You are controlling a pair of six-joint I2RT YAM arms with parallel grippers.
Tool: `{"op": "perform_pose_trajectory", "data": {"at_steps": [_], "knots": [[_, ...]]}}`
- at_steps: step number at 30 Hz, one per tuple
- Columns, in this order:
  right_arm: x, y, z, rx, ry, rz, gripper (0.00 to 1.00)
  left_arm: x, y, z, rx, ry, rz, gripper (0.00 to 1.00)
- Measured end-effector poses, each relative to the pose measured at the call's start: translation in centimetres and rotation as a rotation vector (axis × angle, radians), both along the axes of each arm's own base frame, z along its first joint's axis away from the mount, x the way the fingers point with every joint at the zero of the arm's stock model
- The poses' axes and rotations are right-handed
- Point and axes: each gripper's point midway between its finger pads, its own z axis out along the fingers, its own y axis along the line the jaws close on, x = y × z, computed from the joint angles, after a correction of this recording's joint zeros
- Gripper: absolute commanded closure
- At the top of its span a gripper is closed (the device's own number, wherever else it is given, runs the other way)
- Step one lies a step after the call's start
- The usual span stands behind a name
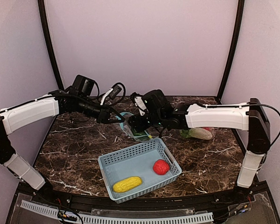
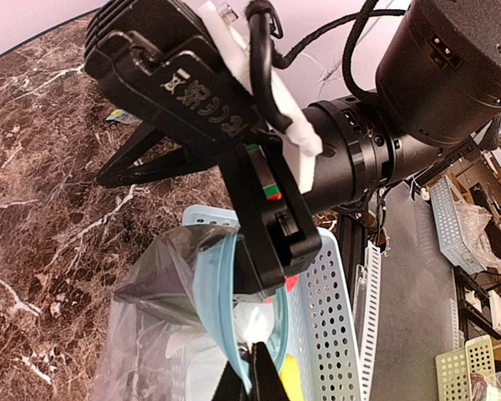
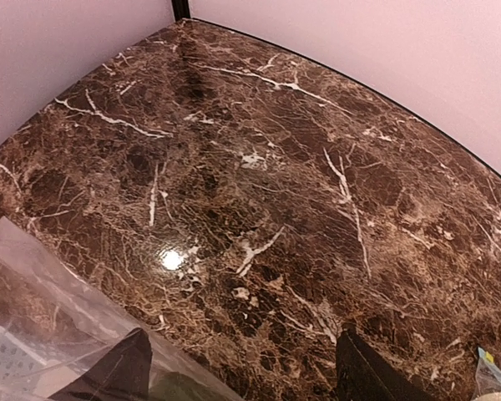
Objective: Place the food in the zip-top bag and seal the zipper
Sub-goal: Adjust the zipper on the food storage bag.
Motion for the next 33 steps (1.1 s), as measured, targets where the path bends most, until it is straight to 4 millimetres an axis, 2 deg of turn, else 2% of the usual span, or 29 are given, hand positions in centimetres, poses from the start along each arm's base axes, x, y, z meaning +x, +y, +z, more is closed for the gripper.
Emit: {"op": "perform_pose_trajectory", "data": {"at_steps": [6, 13, 16, 18, 23, 26, 28, 30, 33], "knots": [[0.7, -1.1, -0.6, -0.058, -0.026, -0.045, 0.23, 0.5, 0.4, -0.2, 0.022, -0.02, 0.035, 0.99], [0.4, -1.2, -0.9, -0.077, -0.013, -0.034, 0.08, 1.3, 0.7, -0.6, 0.053, -0.023, 0.091, 0.99], [-0.4, -0.9, -0.4, -0.062, 0.005, 0.013, 0.04, 1.8, 1.0, -1.0, 0.077, -0.029, 0.124, 0.99], [-1.1, -0.7, 0.9, -0.027, 0.01, 0.051, 0.03, 2.2, 1.1, -1.2, 0.09, -0.032, 0.145, 0.99], [-3.8, -1.0, 6.8, 0.101, -0.021, 0.161, 0.03, 2.8, 1.5, -1.6, 0.115, -0.041, 0.182, 0.99], [-5.7, -2.0, 10.7, 0.173, -0.054, 0.222, 0.04, 3.0, 1.6, -1.7, 0.123, -0.046, 0.194, 0.99], [-6.7, -2.9, 12.1, 0.194, -0.064, 0.239, 0.04, 3.1, 1.6, -1.7, 0.124, -0.048, 0.198, 0.99], [-7.9, -3.9, 12.6, 0.19, -0.055, 0.249, 0.05, 3.1, 1.7, -1.8, 0.124, -0.048, 0.2, 0.99], [-9.4, -5.4, 10.6, 0.138, 0.004, 0.242, 0.08, 3.1, 1.7, -1.9, 0.125, -0.048, 0.201, 0.99]]}}
